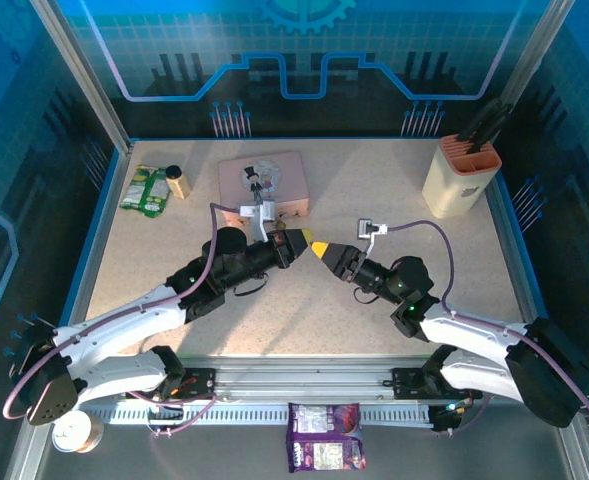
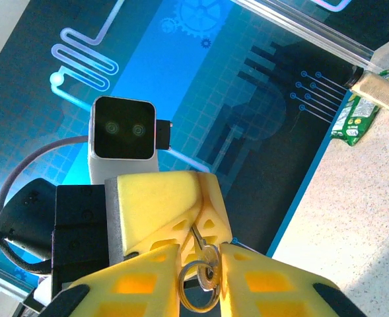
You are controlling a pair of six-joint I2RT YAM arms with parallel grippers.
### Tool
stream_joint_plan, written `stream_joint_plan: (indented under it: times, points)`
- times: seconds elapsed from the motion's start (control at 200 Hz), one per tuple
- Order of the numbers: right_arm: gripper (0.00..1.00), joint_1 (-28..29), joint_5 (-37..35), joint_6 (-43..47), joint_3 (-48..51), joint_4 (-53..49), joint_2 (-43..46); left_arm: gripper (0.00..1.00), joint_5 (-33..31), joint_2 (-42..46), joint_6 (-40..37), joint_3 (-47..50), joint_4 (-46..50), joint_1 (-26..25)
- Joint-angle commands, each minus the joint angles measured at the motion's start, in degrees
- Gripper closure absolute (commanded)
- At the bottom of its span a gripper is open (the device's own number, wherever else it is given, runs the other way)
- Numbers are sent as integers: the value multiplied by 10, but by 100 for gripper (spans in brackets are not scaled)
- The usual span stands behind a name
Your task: Unlock the padlock with the key
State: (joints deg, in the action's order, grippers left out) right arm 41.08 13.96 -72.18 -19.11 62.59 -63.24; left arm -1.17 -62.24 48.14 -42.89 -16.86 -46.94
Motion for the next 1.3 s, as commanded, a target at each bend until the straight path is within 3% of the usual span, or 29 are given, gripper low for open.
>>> stream_joint_plan:
  times: [0.0, 0.62, 0.825, 1.021, 1.151, 1.296]
  points:
    - [79, -5, -2, 9, -6, 11, 15, 100, 1, 8, 2, 7, -6, 4]
    - [94, -5, -3, 10, -13, -6, 24, 100, -1, 9, 1, 7, -6, 4]
    - [100, -5, -8, 27, -21, -68, 45, 100, -8, 10, -3, 4, 7, 4]
    - [100, -5, -29, 68, -33, -187, 95, 69, -30, 21, -12, 0, 57, 13]
    - [100, -5, -66, 136, -63, -379, 159, 50, -33, 50, -22, 0, 123, 52]
    - [100, -6, -132, 212, -96, -592, 228, 42, -31, 64, -75, -1, 213, 106]
